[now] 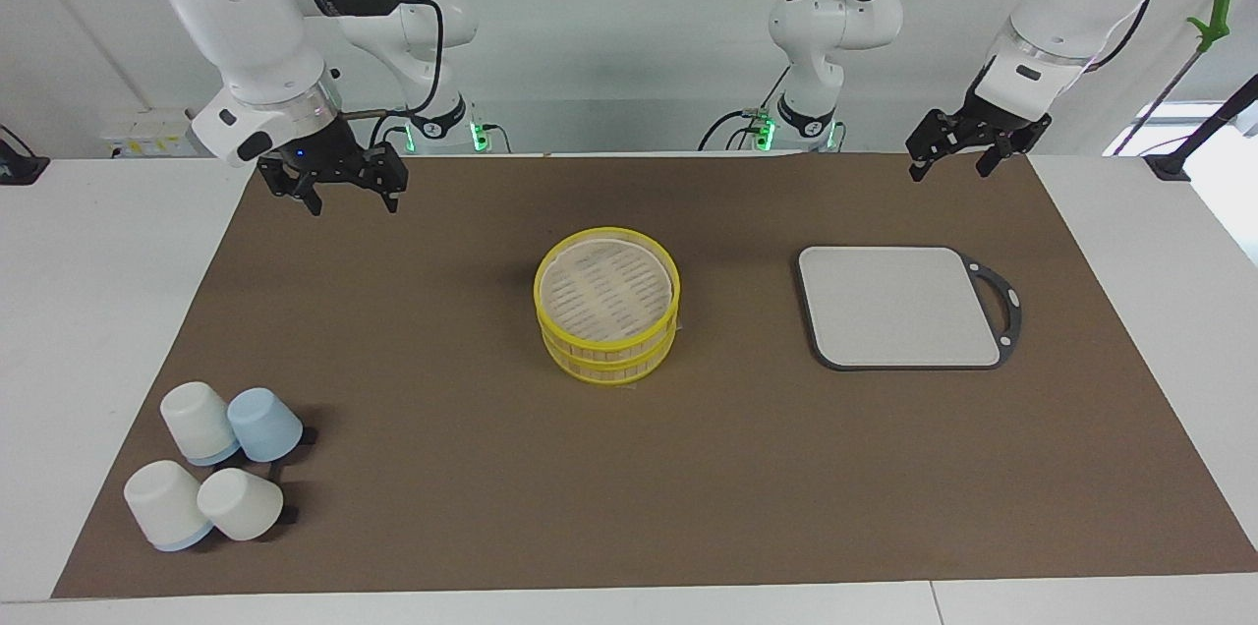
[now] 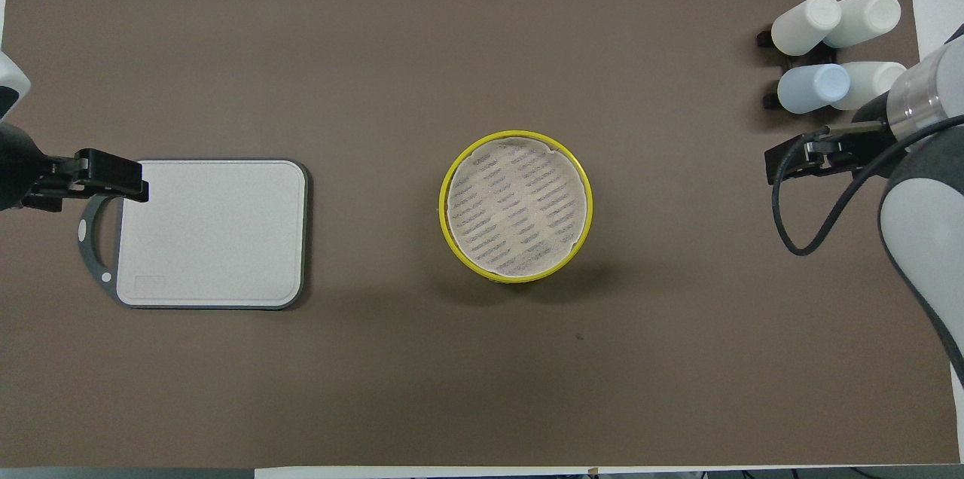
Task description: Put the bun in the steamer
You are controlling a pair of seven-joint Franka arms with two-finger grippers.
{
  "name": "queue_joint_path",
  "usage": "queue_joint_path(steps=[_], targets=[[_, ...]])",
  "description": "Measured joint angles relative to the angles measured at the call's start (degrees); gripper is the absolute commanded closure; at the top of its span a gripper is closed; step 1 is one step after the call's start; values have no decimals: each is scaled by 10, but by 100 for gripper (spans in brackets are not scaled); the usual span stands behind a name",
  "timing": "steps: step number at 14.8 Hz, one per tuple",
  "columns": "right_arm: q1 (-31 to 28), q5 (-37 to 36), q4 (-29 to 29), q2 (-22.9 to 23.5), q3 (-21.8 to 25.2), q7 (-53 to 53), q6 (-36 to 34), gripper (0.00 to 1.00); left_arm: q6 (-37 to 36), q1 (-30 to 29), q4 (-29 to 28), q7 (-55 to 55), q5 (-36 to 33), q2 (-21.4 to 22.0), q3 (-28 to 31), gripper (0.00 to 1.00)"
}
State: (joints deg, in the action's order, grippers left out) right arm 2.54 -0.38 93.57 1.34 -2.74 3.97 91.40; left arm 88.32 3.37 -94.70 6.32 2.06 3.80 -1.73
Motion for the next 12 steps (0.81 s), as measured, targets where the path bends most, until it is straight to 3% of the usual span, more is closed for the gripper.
queue_joint_path(steps=[12], targets=[[1, 0, -4, 0, 4, 0, 10, 0, 0, 0, 0, 0, 0, 0, 0, 0]])
